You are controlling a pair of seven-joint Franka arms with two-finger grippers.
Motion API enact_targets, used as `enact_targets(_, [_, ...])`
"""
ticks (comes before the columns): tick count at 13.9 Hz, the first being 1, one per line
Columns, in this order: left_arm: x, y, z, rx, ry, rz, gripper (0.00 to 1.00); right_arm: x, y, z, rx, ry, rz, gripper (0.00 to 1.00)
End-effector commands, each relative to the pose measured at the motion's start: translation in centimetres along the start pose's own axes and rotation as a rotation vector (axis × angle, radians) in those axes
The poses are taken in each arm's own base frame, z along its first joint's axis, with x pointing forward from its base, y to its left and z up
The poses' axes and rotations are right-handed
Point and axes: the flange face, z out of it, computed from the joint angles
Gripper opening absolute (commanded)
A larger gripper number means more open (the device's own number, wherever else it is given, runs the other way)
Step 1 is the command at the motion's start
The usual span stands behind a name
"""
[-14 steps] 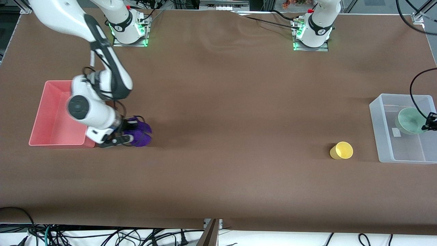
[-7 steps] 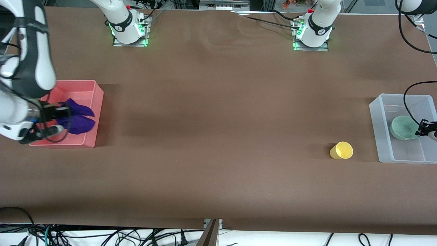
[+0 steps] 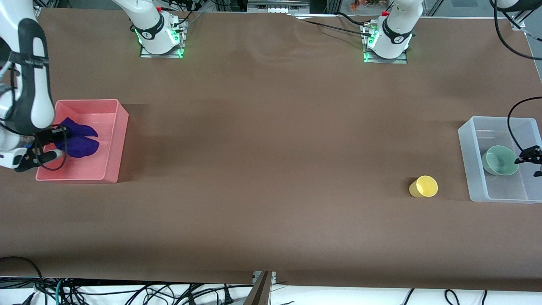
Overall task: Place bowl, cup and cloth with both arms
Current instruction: 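Open both grippers to release the cloth and the bowl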
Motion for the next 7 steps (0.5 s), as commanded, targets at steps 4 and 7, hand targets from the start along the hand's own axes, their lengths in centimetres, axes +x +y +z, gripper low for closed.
enact_targets(4, [16.6,12.4,-3.5,-0.048,-0.043,-0.008,1.0,0.6,-1.3,-4.6,0.075,0.13,0.009,1.0])
enact_targets(7, [21.9,15.9,0.7,-0.059,-0.062,-0.142,0.99,2.8,-5.3,-11.9,0.086,0.155,-0.042,1.0])
